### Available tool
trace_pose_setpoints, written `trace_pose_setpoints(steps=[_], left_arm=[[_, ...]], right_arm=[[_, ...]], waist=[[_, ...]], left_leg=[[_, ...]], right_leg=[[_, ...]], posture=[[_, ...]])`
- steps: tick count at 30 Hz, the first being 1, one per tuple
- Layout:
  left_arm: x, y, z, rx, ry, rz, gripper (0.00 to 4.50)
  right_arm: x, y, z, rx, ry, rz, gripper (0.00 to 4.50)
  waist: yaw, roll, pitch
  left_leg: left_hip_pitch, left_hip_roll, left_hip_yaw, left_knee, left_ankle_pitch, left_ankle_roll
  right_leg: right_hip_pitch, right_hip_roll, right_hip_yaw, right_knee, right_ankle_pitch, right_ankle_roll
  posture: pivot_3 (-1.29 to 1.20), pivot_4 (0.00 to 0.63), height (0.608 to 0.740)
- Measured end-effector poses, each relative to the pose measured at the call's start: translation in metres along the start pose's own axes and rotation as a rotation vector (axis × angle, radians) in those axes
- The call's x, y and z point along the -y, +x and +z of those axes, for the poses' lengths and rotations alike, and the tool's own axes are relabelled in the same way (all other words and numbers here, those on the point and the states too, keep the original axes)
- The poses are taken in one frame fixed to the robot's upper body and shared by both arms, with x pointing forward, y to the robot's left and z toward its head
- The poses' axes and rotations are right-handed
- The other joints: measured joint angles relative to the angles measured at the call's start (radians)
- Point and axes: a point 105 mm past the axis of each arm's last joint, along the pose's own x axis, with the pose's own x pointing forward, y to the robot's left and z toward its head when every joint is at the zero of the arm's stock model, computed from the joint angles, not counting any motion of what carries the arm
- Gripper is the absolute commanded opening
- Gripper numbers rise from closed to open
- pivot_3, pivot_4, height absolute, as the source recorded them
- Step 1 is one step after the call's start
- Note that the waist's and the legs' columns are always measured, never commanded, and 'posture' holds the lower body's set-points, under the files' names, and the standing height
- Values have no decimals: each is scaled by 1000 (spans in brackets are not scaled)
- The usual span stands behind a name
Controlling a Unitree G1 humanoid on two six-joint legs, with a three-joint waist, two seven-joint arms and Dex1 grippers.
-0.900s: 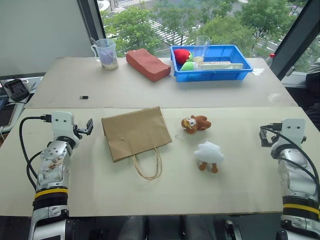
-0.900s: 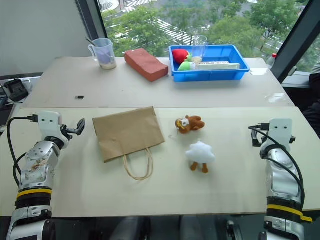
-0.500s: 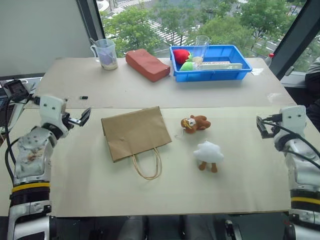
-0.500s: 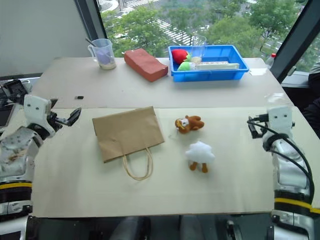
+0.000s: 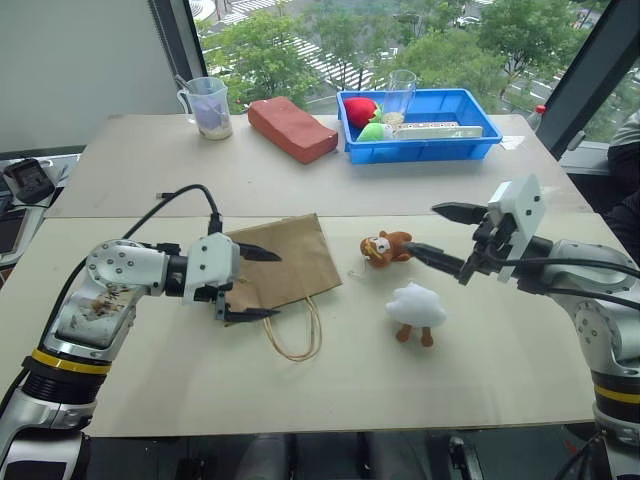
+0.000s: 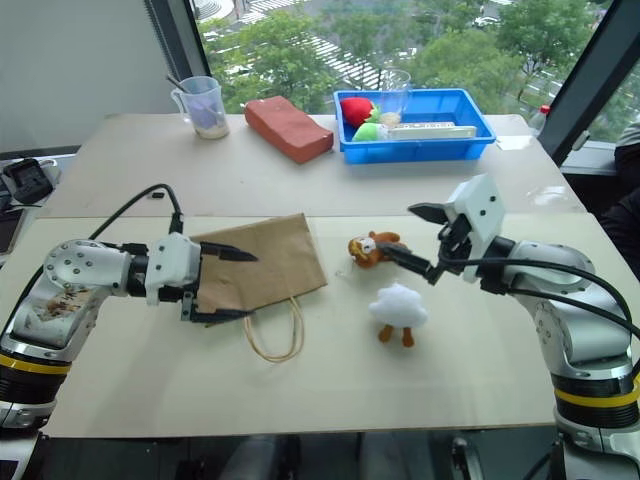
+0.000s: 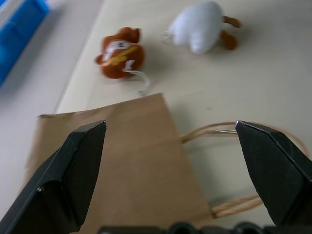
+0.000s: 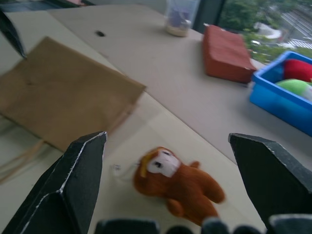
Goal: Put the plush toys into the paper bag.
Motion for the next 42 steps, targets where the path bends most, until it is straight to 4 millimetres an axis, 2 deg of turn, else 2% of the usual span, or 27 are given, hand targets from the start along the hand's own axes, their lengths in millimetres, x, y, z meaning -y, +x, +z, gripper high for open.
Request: trace_pose_setpoints(steps=[6, 15, 23, 30, 42], left_arm=[[16, 5, -11, -18, 71, -98, 4500], [25, 16, -36, -53, 151, -147, 4500], [22, 28, -42, -45, 173, -144, 4500], [24, 30, -43, -42, 167, -154, 4500], [26, 33, -32, 19, 140, -188, 4500]], right_arm=[[-25, 4, 4, -12, 26, 99, 4450], [-58, -7, 8, -92, 37, 279, 4450], [-59, -5, 11, -82, 35, 278, 4450], [-59, -4, 12, -83, 30, 274, 4450], [-62, -4, 14, -74, 22, 277, 4450]], waist=[[8, 0, 0], [18, 0, 0], [20, 0, 0], [21, 0, 0], [22, 0, 0]], left_leg=[[1, 0, 0, 1, 0, 0], [1, 0, 0, 2, 0, 0], [0, 0, 0, 2, 0, 0], [-1, 0, 0, 3, -1, 1], [-2, 0, -1, 3, -4, 6]], right_leg=[[1, 0, 0, 0, 0, 0], [1, 0, 0, 0, 0, 0], [1, 0, 0, 0, 0, 0], [1, 0, -1, 0, 0, 0], [1, 0, -2, -1, -1, 2]], posture=[[0, 150, 740], [0, 150, 740], [0, 150, 740], [0, 150, 740], [0, 150, 740]])
